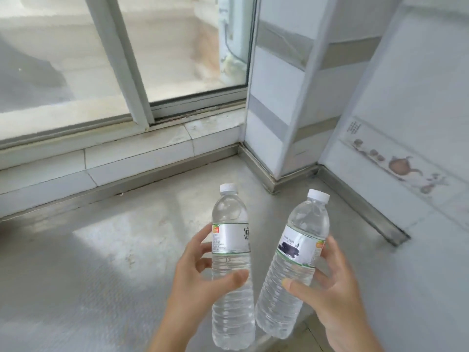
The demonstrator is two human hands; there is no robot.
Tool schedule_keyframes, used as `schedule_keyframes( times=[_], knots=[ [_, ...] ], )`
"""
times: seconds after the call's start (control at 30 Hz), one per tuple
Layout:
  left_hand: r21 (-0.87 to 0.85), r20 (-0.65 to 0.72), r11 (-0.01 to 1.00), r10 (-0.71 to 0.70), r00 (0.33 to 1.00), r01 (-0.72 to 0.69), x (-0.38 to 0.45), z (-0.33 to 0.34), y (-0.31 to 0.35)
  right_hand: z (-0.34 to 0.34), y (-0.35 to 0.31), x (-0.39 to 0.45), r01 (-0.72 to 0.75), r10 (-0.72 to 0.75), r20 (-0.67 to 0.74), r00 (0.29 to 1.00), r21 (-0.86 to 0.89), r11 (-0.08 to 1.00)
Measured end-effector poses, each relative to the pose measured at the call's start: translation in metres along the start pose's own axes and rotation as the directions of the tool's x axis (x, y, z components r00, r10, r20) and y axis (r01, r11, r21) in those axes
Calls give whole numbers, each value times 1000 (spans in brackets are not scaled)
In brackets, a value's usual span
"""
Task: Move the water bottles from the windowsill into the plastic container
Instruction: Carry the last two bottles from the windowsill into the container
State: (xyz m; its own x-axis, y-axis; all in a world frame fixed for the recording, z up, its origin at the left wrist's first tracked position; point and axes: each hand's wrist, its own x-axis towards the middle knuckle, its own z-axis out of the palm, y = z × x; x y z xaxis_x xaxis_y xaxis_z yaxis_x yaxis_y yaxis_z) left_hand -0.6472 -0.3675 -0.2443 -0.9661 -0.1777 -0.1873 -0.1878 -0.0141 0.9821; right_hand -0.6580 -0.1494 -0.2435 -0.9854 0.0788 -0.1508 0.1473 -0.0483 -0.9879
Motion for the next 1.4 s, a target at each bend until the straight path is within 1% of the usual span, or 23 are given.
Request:
schedule_keyframes(
  times=[0.1, 0.17, 0.23, 0.37, 0.43, 0.53, 0.67, 0.77, 0.9, 1.07, 1.13, 1.2, 1.27, 1.3, 1.33, 1.4],
  knots=[
    [46, 147, 998, 35, 988, -43, -30, 62, 3, -66, 0, -36, 28, -24, -109, 994, 40, 999],
    [53, 212, 996, 59, 976, -72, -47, 93, 1, -101, 1, -57, 45, -35, -167, 985, 58, 997],
    [53, 300, 994, 79, 951, -99, -72, 133, 1, -142, 0, -86, 65, -48, -244, 968, 59, 996],
    [46, 463, 989, 106, 880, -143, -116, 208, -2, -217, 2, -144, 81, -43, -428, 903, 71, 994],
    [63, 558, 980, 123, 821, -189, -133, 246, -5, -253, 3, -172, 82, -38, -511, 859, 63, 995],
    [62, 686, 973, 121, 717, -224, -155, 302, -10, -299, 6, -213, 88, -28, -625, 780, 64, 994],
    [63, 831, 968, 84, 550, -242, -186, 375, -11, -349, 3, -257, 119, -21, -755, 655, 75, 990],
    [66, 910, 964, 47, 411, -257, -204, 428, -10, -381, 6, -283, 122, -15, -846, 533, 60, 991],
    [55, 975, 959, 8, 223, -277, -226, 494, -13, -417, 8, -319, 109, 4, -932, 361, 46, 993],
    [46, 997, 953, -64, -51, -299, -269, 564, -18, -444, 14, -369, 86, 23, -991, 131, 35, 996],
    [42, 986, 953, -87, -140, -301, -293, 588, -24, -451, 19, -392, 90, 65, -998, 25, 67, 994],
    [34, 971, 953, -103, -217, -300, -320, 608, -29, -459, 22, -416, 97, 96, -994, -55, 90, 991],
    [23, 952, 955, -111, -285, -296, -350, 628, -36, -470, 26, -440, 94, 105, -987, -123, 94, 991],
    [20, 944, 954, -116, -308, -299, -366, 639, -39, -478, 30, -453, 88, 99, -983, -156, 86, 992],
    [18, 938, 953, -121, -325, -304, -381, 649, -43, -487, 34, -466, 82, 89, -979, -181, 75, 994],
    [19, 929, 950, -132, -346, -311, -414, 673, -52, -511, 40, -493, 73, 76, -975, -208, 62, 995]
  ],
)
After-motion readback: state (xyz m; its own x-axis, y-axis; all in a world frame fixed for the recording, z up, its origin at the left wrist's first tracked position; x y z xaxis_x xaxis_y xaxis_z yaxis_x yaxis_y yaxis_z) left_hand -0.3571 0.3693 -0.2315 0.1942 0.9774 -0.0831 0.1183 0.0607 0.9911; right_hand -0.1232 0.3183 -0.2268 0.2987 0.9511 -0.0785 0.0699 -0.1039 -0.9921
